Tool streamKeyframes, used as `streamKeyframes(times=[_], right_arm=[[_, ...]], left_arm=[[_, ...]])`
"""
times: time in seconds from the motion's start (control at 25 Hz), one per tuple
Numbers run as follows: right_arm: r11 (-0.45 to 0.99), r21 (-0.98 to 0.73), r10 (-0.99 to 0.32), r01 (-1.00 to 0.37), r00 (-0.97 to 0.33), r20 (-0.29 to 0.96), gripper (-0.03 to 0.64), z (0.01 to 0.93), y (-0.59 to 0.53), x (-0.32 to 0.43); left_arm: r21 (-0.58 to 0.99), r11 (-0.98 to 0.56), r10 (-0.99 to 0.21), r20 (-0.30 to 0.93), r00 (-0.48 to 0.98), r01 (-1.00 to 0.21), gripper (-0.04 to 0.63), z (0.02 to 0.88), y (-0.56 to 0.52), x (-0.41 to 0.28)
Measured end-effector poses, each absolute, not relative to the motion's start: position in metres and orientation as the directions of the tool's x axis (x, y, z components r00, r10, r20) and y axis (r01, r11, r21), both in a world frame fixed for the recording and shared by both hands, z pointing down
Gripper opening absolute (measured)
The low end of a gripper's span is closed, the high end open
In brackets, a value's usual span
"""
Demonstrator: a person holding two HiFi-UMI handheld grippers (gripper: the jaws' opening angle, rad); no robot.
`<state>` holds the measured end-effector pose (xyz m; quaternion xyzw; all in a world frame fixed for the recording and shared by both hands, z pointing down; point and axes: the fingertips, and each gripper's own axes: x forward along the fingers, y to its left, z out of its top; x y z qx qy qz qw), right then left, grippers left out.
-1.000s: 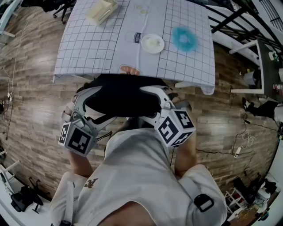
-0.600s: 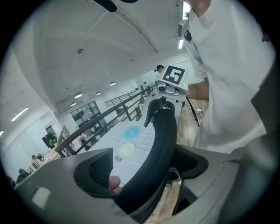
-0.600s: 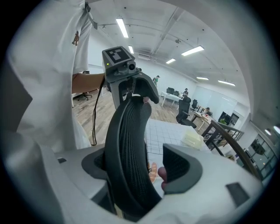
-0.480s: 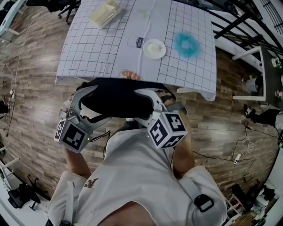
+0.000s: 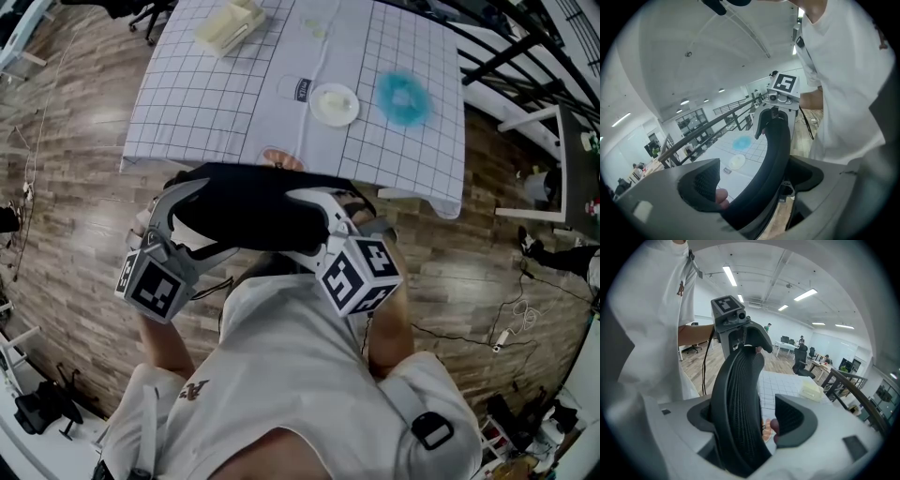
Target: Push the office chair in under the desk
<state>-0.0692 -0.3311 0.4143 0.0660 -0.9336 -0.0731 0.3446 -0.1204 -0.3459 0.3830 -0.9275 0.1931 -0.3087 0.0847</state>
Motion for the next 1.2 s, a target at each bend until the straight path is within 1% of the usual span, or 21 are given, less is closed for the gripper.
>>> streamKeyframes(times=[0.48,0.88,1.2], right_arm=[[0.979,0.170,-0.198,-0.116,-0.754,0.626,0.347,0.416,-0.337,-0.079],[0.967,0.184,-0.251,-0.175,-0.759,0.601,0.377,0.413,-0.339,-0.077],[0.958,0.214,-0.282,-0.190,-0.757,0.589,0.380,0.412,-0.335,-0.080]], left_arm=[[-0.309,-0.912,-0.398,0.507,0.765,-0.270,0.434,0.382,-0.350,-0.130],[-0.295,-0.924,-0.369,0.525,0.767,-0.242,0.433,0.383,-0.348,-0.129],[-0.286,-0.931,-0.352,0.537,0.767,-0.226,0.433,0.386,-0.342,-0.132]])
